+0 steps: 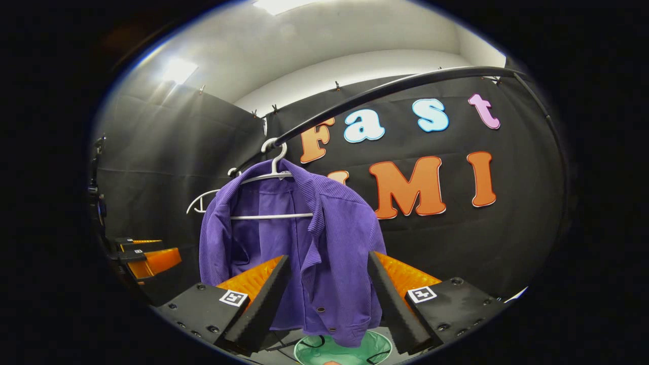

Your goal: Grasp the clothes on the hanger with both hands and then place them into the laundry hamper below.

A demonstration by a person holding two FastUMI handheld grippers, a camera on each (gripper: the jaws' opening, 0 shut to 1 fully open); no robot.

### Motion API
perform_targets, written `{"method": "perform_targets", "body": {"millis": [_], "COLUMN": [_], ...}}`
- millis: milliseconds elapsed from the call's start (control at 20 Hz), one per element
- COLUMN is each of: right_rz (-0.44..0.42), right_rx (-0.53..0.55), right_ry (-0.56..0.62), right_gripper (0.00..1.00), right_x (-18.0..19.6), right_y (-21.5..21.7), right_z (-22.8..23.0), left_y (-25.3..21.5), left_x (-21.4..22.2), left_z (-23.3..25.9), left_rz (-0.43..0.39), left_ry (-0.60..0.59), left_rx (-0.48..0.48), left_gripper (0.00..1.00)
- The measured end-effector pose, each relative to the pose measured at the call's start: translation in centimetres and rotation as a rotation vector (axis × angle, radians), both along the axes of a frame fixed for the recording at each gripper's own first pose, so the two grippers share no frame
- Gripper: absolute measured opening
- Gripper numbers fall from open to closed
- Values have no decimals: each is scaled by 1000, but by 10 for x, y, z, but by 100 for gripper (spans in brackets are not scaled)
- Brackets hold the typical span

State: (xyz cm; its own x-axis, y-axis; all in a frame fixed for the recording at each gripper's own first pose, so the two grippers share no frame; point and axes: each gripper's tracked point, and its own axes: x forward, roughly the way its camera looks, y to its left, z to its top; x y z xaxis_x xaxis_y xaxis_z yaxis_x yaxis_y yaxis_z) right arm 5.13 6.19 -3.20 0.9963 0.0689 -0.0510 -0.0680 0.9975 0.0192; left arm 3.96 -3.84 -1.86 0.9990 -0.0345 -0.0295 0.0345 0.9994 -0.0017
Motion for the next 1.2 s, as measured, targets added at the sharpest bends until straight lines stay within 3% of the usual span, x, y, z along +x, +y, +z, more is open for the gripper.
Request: {"method": "perform_targets", "body": {"millis": [250, 300, 450, 500, 650, 700, 1100, 1200], "right_rz": [19, 21, 5, -3, -13, -16, -12, -18], "right_rx": [-24, -27, -27, -27, -11, -7, 22, 35], "right_ry": [23, 28, 34, 34, 45, 51, 105, 107], "right_gripper": [94, 100, 100, 94, 100, 94, 81, 70], "right_x": [33, 41, 63, 71, 99, 108, 159, 162], "right_y": [19, 22, 26, 25, 28, 27, 33, 28], "right_z": [-18, -22, -30, -32, -42, -47, -80, -82], "left_y": [-5, -5, -1, 1, 2, 1, 3, 2], "left_x": [33, 39, 54, 59, 77, 83, 112, 117], "left_z": [-6, -6, 1, 4, 2, -1, -11, -17], "left_rz": [32, 45, 85, 103, 122, 124, 155, 155], "left_ry": [-2, -6, -38, -52, -58, -48, -46, -32], "left_rx": [19, 28, 54, 61, 46, 40, 59, 45], "left_gripper": [95, 92, 93, 92, 95, 93, 95, 92]}}
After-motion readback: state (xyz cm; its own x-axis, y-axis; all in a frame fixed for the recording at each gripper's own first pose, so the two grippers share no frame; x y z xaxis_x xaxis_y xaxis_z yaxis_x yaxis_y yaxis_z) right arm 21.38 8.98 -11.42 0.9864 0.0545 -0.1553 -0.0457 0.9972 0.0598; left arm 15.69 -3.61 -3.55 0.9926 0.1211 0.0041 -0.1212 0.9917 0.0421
